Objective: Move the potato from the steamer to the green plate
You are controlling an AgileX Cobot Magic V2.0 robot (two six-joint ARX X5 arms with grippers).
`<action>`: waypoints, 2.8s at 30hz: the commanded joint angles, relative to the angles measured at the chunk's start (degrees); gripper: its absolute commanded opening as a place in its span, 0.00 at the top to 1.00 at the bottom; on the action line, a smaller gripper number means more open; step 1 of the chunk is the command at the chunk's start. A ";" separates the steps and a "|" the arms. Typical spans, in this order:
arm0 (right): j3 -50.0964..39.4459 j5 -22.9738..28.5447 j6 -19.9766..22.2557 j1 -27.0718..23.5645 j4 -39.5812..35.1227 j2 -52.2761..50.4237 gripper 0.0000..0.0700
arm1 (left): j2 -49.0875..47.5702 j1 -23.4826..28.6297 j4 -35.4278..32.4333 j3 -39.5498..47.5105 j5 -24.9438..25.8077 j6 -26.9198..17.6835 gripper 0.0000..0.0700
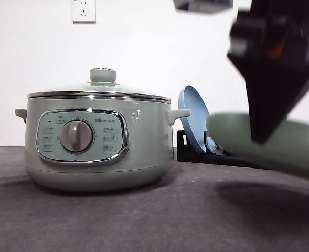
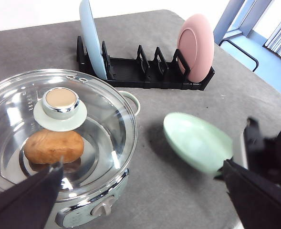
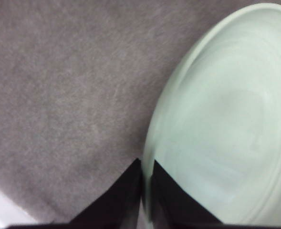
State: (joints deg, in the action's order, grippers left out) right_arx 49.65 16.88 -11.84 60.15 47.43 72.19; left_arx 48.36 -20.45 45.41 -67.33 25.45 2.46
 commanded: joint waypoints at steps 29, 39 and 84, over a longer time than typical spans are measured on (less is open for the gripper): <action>-2.48 -0.86 -4.18 1.22 -8.45 8.37 0.36 | 0.33 -0.24 -0.40 -1.18 0.22 -0.50 0.00; 4.20 -11.06 -3.98 -1.19 -8.41 -0.13 0.29 | 0.33 -0.24 -0.44 -1.18 0.22 -0.50 0.00; 11.12 -45.00 3.24 -47.57 2.73 -34.81 0.18 | 3.35 -0.26 3.22 -4.74 -4.67 -2.45 0.00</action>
State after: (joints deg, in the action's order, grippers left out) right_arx 59.94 -27.73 -7.78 12.36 50.61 37.15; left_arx 50.79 -20.45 48.77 -70.28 21.41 1.75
